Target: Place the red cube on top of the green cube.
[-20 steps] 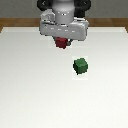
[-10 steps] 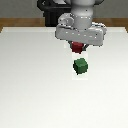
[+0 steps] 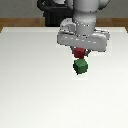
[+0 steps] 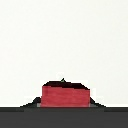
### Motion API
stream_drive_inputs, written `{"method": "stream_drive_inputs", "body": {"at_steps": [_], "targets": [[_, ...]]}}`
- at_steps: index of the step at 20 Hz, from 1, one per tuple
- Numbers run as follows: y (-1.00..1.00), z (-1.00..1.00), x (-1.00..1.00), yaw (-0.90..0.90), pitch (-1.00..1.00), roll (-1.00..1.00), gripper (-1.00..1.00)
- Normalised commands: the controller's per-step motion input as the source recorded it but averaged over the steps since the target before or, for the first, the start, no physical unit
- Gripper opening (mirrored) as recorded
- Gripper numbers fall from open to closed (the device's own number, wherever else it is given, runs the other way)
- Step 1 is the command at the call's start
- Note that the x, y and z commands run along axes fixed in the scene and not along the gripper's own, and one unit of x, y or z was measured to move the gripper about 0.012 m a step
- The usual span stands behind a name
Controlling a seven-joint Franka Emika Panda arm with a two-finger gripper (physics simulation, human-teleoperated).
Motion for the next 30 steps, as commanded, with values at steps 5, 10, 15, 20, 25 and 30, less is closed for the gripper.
{"method": "stream_drive_inputs", "body": {"at_steps": [5, 10, 15, 20, 25, 30], "targets": [[0.2, -0.2, 0.0, 0.0, 0.0, 0.0, -1.0], [0.0, -0.2, 0.0, 0.0, 0.0, 0.0, -1.0], [0.0, -0.2, -0.2, 0.0, 0.0, 0.0, -1.0], [0.0, -0.2, 0.0, 0.0, 0.0, 0.0, -1.0], [0.0, 0.0, 0.0, 0.0, 0.0, 0.0, 1.0], [0.0, 0.0, 0.0, 0.0, 0.0, 0.0, 1.0]]}}
